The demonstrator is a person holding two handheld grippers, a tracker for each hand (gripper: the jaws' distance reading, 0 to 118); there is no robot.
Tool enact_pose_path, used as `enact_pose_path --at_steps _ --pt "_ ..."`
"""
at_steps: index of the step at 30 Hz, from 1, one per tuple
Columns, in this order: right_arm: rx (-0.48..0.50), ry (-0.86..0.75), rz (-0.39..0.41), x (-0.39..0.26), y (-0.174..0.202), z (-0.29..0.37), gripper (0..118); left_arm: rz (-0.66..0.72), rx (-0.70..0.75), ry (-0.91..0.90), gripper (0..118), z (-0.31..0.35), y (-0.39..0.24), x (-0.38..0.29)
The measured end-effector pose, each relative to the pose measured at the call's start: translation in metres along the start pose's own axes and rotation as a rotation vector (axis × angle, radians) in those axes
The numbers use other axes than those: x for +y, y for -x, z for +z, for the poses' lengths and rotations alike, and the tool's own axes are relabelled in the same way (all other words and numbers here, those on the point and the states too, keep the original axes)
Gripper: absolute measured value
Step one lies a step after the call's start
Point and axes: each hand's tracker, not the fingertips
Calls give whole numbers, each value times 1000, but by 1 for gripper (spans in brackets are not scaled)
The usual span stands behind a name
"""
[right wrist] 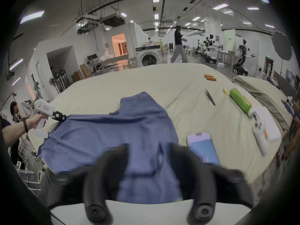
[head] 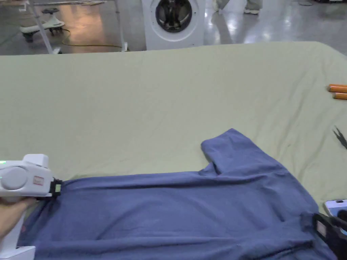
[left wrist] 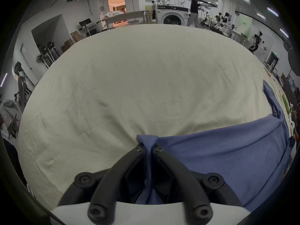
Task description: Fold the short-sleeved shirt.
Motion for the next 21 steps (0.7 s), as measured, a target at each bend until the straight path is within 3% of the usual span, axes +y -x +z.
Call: enact_pose_path --at_steps 5,8,10,12,13,14,15,16,19,21 --pt "34 221 -24 86 -22 -108 78 7 -16 12 5 5 1 -1" --pt "-119 343 82 100 -28 -175 78 17 -25 17 5 8 1 0" --pt "-182 439 112 93 -38 -212 76 12 -27 20 5 10 -1 0" --pt "-175 511 81 83 -45 -227 46 11 -26 22 5 8 1 0" --pt "-120 507 34 77 -47 -226 33 17 -24 24 5 8 0 1" --pt "-151 448 26 75 -44 -217 29 20 -22 27 5 9 -1 1" --pt "-156 431 26 74 -43 -213 15 21 -20 26 5 9 -2 0" --pt "-96 413 2 73 -44 -211 1 20 -16 24 5 6 0 2" --pt "-123 395 2 73 -44 -198 1 -7 -23 14 3 17 3 1" --pt "-110 325 -57 79 -47 -174 1 13 -72 -34 2 35 15 1"
